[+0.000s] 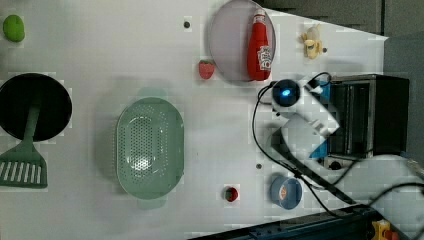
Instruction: Flap open oven.
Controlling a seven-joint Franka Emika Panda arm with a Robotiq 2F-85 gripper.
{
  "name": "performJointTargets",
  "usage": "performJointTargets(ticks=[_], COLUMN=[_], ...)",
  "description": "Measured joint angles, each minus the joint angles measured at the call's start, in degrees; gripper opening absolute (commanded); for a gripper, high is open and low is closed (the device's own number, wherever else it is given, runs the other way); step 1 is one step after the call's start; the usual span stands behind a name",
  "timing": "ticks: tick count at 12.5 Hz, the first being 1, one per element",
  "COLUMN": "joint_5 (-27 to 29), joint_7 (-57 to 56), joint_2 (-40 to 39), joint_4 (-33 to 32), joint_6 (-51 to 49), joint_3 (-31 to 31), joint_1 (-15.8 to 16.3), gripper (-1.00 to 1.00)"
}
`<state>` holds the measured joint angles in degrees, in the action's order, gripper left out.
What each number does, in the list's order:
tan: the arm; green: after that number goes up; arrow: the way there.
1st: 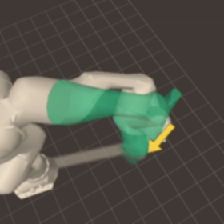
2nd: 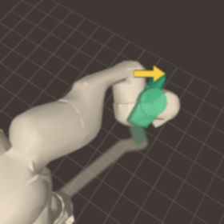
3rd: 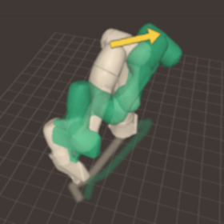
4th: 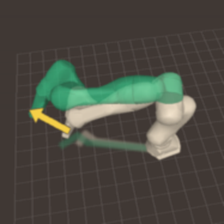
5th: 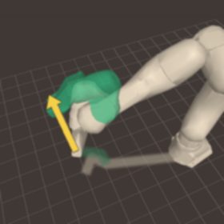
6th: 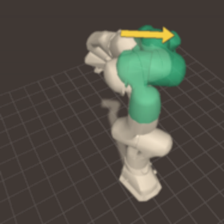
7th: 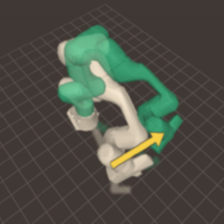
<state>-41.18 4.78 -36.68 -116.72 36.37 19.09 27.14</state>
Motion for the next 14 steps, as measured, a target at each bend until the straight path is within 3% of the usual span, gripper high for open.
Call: performJointTargets(ticks=[9,12,14], joint_5=[22.5,24.4,28.5], joint_7=[0.0,0.0,0.0], joint_2=[22.7,30.3,35.1], joint_4=[1.0,1.1,1.1], joint_6=[-1.9,-4.5,-5.8], joint_3=[2.6,4.2,4.8], joint_1=[-0.7,-1.3,-1.6], gripper=[-0.65,-0.65,-0.65])
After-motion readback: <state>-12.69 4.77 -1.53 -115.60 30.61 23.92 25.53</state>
